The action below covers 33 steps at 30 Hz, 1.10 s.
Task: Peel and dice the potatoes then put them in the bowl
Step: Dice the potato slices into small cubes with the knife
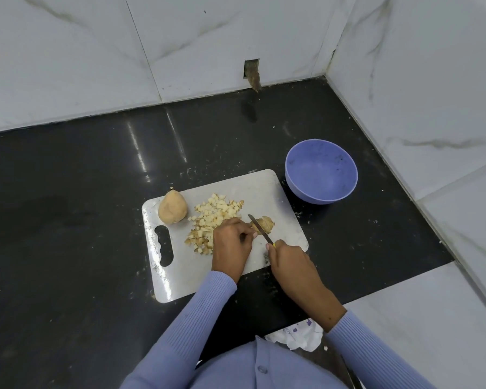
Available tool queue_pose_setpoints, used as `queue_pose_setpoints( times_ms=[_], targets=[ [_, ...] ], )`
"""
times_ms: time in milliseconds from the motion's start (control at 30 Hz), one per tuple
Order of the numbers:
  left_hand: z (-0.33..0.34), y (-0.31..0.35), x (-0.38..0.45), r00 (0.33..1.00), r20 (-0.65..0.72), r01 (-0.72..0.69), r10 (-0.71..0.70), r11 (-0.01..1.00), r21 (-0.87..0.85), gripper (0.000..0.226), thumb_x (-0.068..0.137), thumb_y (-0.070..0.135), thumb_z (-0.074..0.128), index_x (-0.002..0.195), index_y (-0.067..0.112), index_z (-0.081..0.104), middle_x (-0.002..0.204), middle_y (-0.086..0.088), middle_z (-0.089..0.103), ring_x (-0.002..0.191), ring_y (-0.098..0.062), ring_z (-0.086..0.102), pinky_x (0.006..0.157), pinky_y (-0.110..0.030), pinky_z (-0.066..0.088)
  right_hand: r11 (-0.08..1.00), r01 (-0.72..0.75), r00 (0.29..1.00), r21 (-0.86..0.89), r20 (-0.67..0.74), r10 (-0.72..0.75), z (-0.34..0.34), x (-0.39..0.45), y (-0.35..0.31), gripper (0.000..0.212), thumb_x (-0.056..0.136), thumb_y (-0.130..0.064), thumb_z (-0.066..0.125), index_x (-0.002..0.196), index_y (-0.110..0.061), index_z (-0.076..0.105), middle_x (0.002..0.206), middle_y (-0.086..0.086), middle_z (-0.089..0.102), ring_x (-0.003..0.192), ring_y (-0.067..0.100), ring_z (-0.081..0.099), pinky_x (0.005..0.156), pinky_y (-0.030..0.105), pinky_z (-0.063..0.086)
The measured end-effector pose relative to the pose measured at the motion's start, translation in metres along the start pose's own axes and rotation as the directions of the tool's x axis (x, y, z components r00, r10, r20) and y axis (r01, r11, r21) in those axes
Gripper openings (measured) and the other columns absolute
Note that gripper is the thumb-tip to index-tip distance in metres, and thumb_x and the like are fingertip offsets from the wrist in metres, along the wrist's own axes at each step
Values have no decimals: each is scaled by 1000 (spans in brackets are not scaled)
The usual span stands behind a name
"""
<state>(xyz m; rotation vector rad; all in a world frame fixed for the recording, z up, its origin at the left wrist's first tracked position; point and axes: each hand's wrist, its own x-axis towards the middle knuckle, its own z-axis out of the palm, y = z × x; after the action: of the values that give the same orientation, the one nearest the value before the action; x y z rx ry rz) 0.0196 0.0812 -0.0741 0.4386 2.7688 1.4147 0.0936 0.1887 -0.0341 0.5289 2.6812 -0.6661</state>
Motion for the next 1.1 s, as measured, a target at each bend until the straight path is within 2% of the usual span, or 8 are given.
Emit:
queue_pose_setpoints(
  times_ms=[100,233,333,567,667,767,900,1100],
  targets=[
    [0,1,1,1000,13,12,-12,1000,2,12,67,-4,79,71,6,76,76,-5,70,73,-18,64,72,-26,51,999,-7,1000,-47,4,7,-1,0,-3,37,104,-36,24,102,-9,49,88,9,58,88,29,61,67,33,41],
    [2,3,3,1000,14,27,-28,999,30,11,67,-6,78,69,5,76,73,-6,68,73,-19,63,71,-22,47,994,-9,1000,-113,19,12,-1,-1,-7,34,105,-31,23,108,-7,47,100,11,61,91,29,60,66,31,36],
    [3,5,3,999,19,48,-49,998,42,10,68,-7,75,68,3,75,74,-7,67,74,-20,62,71,-23,49,989,-21,999,-145,34,27,3,-8,-2,34,105,-32,23,111,-7,45,102,12,61,94,29,61,69,34,39],
    [3,4,0,1000,27,-10,8,998,63,10,70,-8,74,67,2,73,73,-7,65,75,-18,59,69,-25,50,981,-85,992,-173,72,99,7,-41,23,35,104,-36,22,106,-11,46,100,7,63,94,26,63,75,32,46],
    [3,-1,-3,995,22,-104,102,986,129,13,68,-7,77,69,5,73,77,-5,66,80,-16,53,73,-17,39,994,-66,996,-93,48,71,1,-42,27,33,103,-39,24,94,-15,44,85,4,56,87,25,62,74,32,45],
    [-3,-8,-8,992,-42,-106,119,966,235,11,67,7,83,75,12,77,87,0,68,86,-22,52,77,-26,32,1000,-17,1000,-14,-18,17,-4,-37,20,34,102,-41,25,89,-17,45,77,0,52,76,22,59,71,32,47],
    [-9,-9,-13,991,-123,-10,48,955,296,14,64,14,86,75,19,78,88,1,61,88,-20,45,74,-23,18,1000,16,999,-21,-27,-17,-5,-21,5,35,103,-40,24,91,-15,46,81,6,56,78,24,58,70,34,45],
    [-6,-4,-11,992,-125,21,14,961,275,12,64,14,85,70,20,77,82,0,56,81,-23,47,70,-24,19,998,13,1000,-66,-2,-13,-2,-9,-3,39,104,-36,24,105,-8,50,99,12,62,92,31,60,70,34,39]
  ],
)
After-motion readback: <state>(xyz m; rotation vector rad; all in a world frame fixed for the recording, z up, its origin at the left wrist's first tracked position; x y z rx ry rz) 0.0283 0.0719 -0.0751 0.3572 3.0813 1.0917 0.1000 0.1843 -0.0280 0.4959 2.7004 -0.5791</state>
